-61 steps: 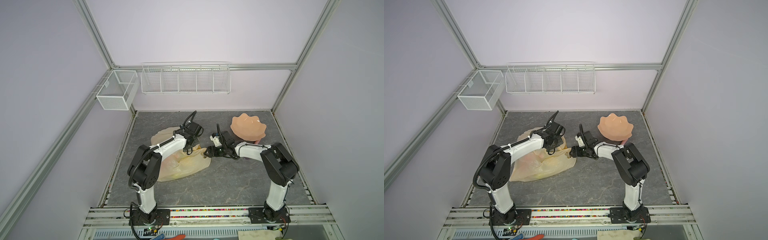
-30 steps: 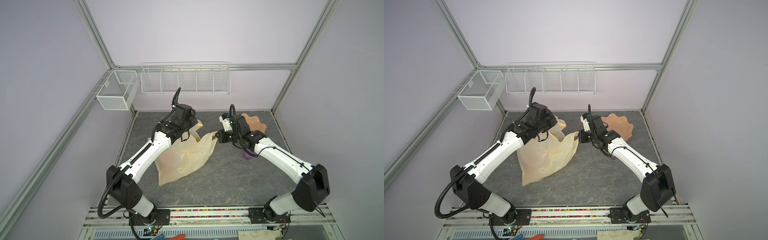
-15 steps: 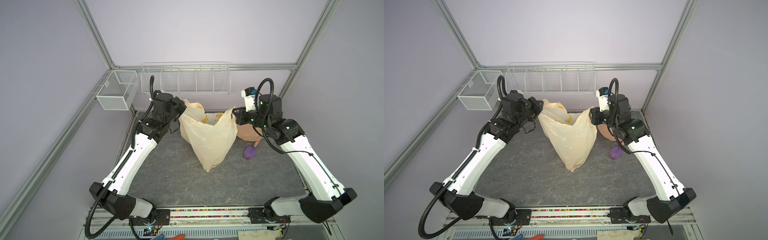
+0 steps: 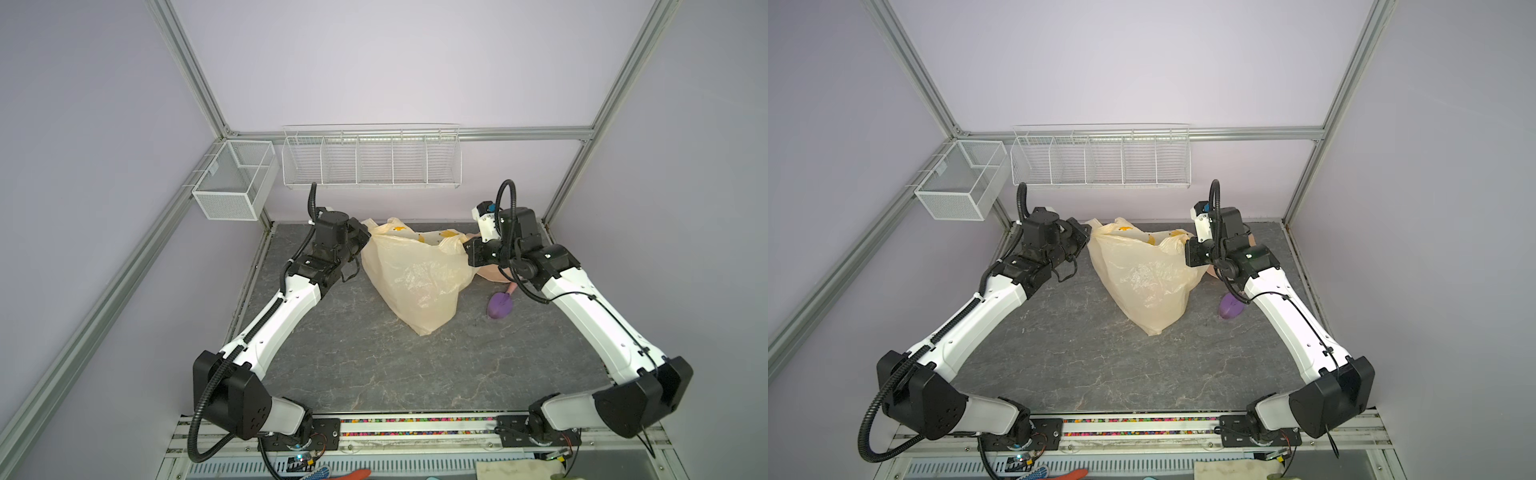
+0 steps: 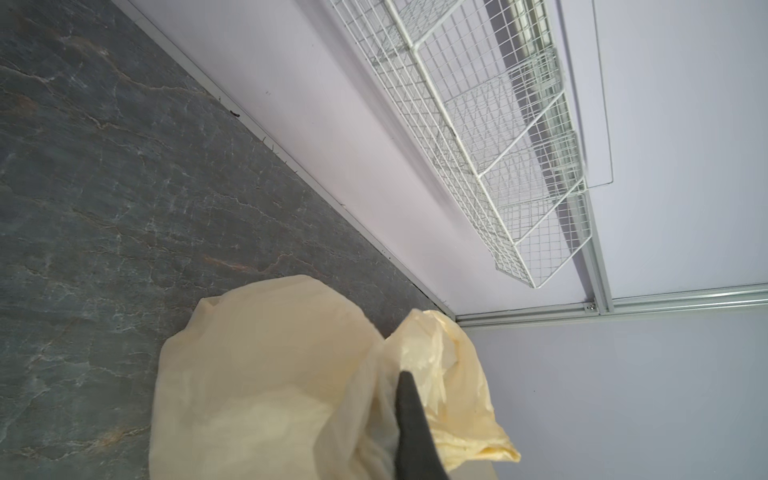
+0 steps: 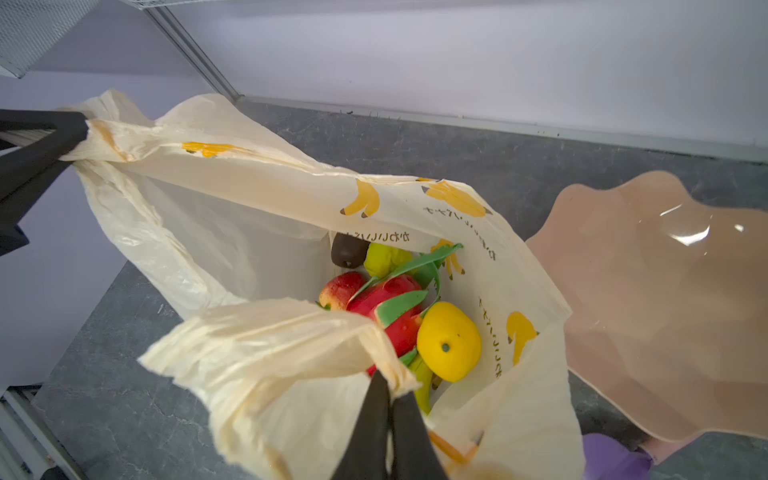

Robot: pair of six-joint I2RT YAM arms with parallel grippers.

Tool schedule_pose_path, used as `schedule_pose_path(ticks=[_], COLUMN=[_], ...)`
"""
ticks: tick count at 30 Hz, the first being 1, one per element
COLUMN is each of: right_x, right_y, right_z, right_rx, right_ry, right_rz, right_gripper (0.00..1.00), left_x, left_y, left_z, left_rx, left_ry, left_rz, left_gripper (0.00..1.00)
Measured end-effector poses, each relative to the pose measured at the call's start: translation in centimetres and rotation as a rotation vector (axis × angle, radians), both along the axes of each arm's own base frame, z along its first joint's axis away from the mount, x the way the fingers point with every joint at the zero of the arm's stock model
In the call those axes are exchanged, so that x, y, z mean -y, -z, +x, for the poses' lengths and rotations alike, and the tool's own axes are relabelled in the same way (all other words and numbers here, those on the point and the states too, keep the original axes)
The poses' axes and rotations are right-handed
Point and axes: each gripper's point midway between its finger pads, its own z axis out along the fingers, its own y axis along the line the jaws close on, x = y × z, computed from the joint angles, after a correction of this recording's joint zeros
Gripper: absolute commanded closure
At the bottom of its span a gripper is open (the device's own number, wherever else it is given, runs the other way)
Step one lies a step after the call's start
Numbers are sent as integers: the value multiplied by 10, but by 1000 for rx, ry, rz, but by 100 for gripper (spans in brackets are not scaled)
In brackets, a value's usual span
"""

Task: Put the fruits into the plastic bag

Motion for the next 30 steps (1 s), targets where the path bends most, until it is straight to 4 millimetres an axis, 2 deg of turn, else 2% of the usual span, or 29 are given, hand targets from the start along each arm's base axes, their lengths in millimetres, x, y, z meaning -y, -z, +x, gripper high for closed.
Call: schedule_pose_path(ticks=[2,5,7,9,13,15,22,24,27,30], right_x=[2,6,10,12,19,25,49,57,71,91], right_y=[-2,-11,-18,-24,-33,-37,-68,-74,-77,-67], right_z=[0,-3,-5,-7,-14,-19,-50,-60,-77,-95], right_rx=[2,16,25,34,39,47,109,123,140,146], right_ry=[8,20,27,34,49,57,106,120,151,207], right_rz=[7,23,37,50,66,61,77,72,51,12], right_gripper=[74,60,44,28,1,11,12,12,12,12], left_x=[0,-3,-6,-10,-19,-26,-55,-65,-83,-103], left_y=[-3,-19,-34,-49,-77,-89,-134,-139,-138,-118], left_z=[0,-3,-8,-14,-28,-37,-84,-97,-120,-144], left_rx=[13,58,96,135,202,235,362,382,401,390], left_ry=[2,1,-3,-6,-14,-20,-36,-49,-76,-101], left_rz=[1,-8,-20,-31,-45,-38,38,72,143,233], left_gripper=[80,61,44,33,20,15,6,4,0,0])
